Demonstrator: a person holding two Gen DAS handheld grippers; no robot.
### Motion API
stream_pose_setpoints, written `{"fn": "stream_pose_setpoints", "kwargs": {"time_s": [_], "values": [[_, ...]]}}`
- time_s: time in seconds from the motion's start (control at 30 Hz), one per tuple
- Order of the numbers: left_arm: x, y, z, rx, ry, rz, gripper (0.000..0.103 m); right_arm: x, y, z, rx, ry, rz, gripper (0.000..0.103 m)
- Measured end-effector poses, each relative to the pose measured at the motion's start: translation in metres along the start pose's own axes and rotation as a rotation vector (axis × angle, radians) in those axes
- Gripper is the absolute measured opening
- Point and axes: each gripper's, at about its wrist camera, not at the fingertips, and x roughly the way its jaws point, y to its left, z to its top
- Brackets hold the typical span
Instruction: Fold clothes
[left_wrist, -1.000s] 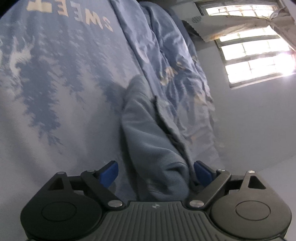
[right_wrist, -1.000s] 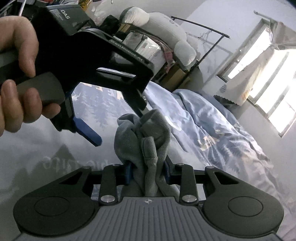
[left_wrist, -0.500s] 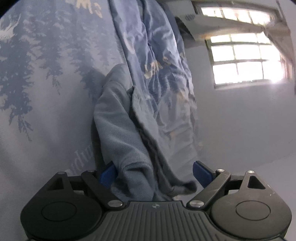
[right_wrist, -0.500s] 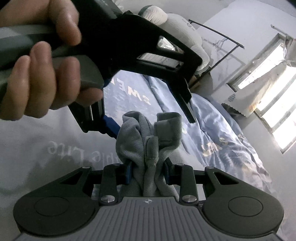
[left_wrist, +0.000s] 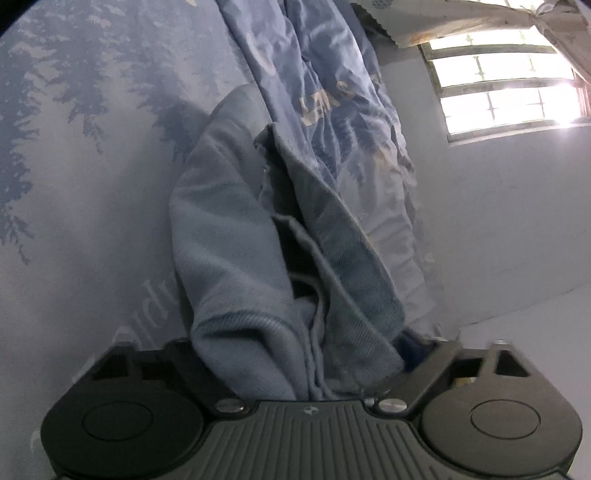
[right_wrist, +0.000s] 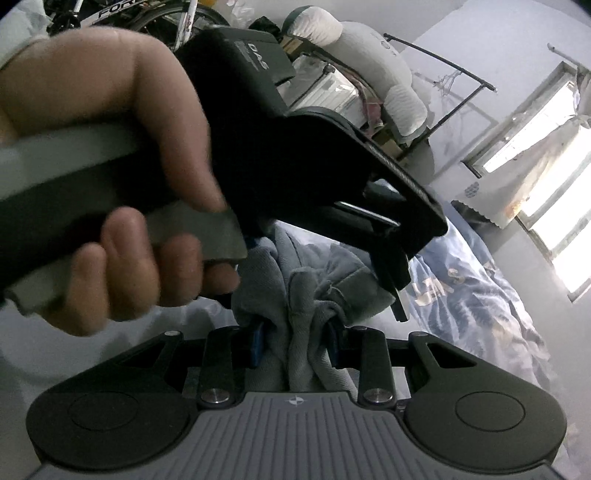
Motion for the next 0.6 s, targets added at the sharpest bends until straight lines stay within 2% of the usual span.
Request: {"fn": "stream_pose_setpoints", "kwargs": {"time_s": [0.03,0.13,0.2,0.33,0.47,0.6], "values": [[-0.0006,0.0001,0.0009,-0.008,0.000,0.008,0.069,-0.0014,0.0012,-0.0012,0.000,-0.003,-0.005,0.031],[-0.0031,-0.0011,0.0027,-0.024,0.006,0.026,0.066,-0.0069,0.0041,-0.0047,0.000,-0.017,-0.020,0.033],[-0.0057,-0.0041,0.0035,-0.017,0.014,0.024,0.066,-0.0092,0.0031,-0.0053,0.011,-0.021,-0.022,0.033],[-0.0105,0.0018,0.0075,-0.071,0.032,0.004,0.068,-0.0081,0.0025,-0.0023,0.023,-0.022,-0.021,0.034],[-0.0083,0.0008,0.0055,-0.045,0.038,0.020,0.073,-0.0052,0.0099,-0.0002,-0.019,-0.023,-0.033,0.036],[-0.0061,-0.0003,0.0036,-0.018,0.044,0.036,0.077,-0.0031,0.0101,0.0020,-0.005,-0.010,-0.016,0.035]]}}
